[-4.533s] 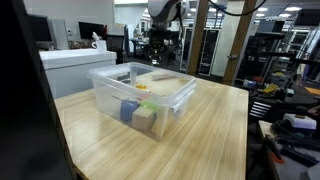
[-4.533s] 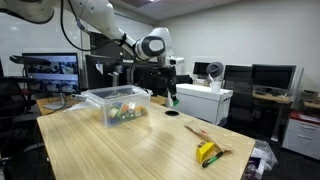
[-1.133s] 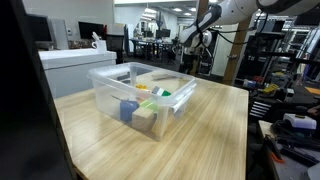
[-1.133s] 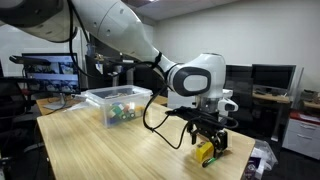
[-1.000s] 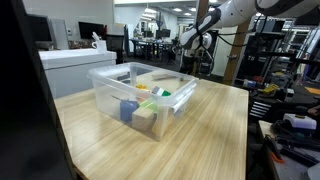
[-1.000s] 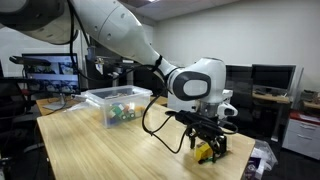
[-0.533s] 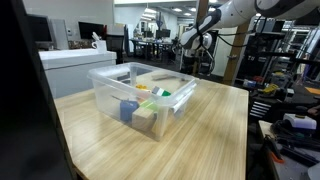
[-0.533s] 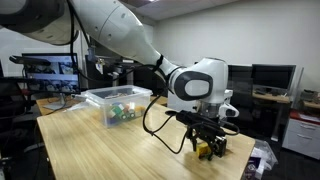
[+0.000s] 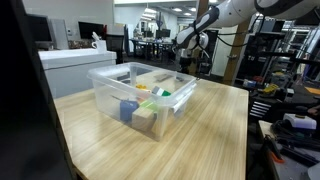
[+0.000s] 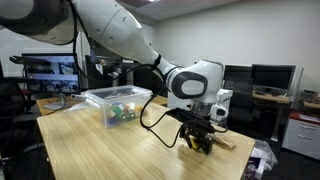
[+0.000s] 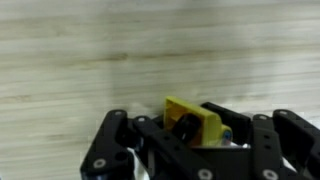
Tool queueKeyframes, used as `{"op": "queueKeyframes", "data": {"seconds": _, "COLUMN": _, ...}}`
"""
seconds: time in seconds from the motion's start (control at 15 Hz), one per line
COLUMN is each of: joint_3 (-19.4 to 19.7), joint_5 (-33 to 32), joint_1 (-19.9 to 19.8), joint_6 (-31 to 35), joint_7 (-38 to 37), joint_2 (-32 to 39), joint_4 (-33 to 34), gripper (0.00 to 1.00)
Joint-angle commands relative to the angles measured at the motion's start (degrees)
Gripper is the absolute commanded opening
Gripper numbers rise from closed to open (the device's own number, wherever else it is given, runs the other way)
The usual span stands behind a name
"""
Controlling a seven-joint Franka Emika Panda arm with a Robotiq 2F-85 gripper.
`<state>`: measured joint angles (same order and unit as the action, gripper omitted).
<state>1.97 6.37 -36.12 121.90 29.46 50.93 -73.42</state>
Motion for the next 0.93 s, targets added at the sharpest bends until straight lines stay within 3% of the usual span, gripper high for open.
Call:
{"op": "queueKeyframes", "data": {"seconds": 0.0, "joint_3": -1.9, "joint_5": 0.0, "joint_1": 1.1, "joint_6": -1.2, "joint_7": 2.2, "joint_2": -4.4, "joint_4": -4.8, "gripper": 0.07}}
{"op": "queueKeyframes", "data": {"seconds": 0.2, "joint_3": -4.1, "joint_5": -0.5, "joint_1": 2.9, "joint_6": -1.1, "joint_7": 3.6, "joint_2": -8.5, "joint_4": -7.8, "gripper": 0.07}}
{"op": "queueKeyframes", "data": {"seconds": 0.4, "joint_3": -5.5, "joint_5": -1.2, "joint_1": 6.3, "joint_6": -4.1, "joint_7": 2.4, "joint_2": -17.3, "joint_4": -13.2, "gripper": 0.07}}
{"op": "queueKeyframes", "data": {"seconds": 0.47, "joint_3": -4.1, "joint_5": 0.4, "joint_1": 8.5, "joint_6": -5.0, "joint_7": 3.6, "joint_2": -19.4, "joint_4": -14.2, "gripper": 0.07}}
{"op": "queueKeyframes", "data": {"seconds": 0.87, "joint_3": -5.7, "joint_5": 2.2, "joint_1": 16.7, "joint_6": -6.8, "joint_7": 9.2, "joint_2": -34.5, "joint_4": -25.1, "gripper": 0.07}}
